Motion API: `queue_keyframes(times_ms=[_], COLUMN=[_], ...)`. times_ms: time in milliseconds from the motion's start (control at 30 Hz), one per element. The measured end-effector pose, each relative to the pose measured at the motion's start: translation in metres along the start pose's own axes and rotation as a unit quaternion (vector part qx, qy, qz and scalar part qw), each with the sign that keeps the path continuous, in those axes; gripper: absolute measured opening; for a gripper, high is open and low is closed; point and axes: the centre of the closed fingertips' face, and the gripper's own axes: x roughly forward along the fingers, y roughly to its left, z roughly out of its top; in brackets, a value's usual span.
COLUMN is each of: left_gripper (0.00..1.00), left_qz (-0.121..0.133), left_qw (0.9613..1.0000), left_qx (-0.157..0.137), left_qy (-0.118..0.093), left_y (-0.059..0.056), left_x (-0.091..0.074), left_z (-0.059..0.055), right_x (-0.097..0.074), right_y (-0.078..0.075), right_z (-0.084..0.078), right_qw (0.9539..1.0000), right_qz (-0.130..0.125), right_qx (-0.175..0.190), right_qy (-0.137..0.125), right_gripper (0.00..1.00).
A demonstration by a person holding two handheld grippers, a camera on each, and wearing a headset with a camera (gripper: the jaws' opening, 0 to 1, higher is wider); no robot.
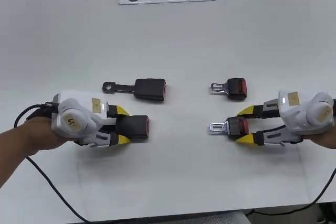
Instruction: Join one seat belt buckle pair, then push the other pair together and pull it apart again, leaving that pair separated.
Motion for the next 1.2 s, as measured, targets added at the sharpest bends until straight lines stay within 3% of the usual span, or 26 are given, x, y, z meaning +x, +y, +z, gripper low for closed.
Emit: queue_keyframes(times_ms=[333,800,1200], left_gripper=[0.34,0.34,0.34], left_qz=[-0.014,-0.016,-0.022], left_qw=[0.9996,0.9992,0.9987], left_qx=[0.024,0.028,0.034], left_qy=[0.011,0.022,0.030], left_y=[-0.001,0.000,-0.002], left_x=[0.003,0.002,0.002], left_z=[0.000,0.001,0.005], right_x=[0.001,0.003,0.015], right_y=[0.001,0.000,-0.001], right_z=[0.000,0.000,0.012], right_qw=[1.0000,0.9994,0.9990], right_qz=[0.002,-0.012,-0.012], right_qx=[-0.006,0.009,0.008], right_qy=[-0.004,-0.030,-0.043], right_gripper=[0.35,0.35,0.35])
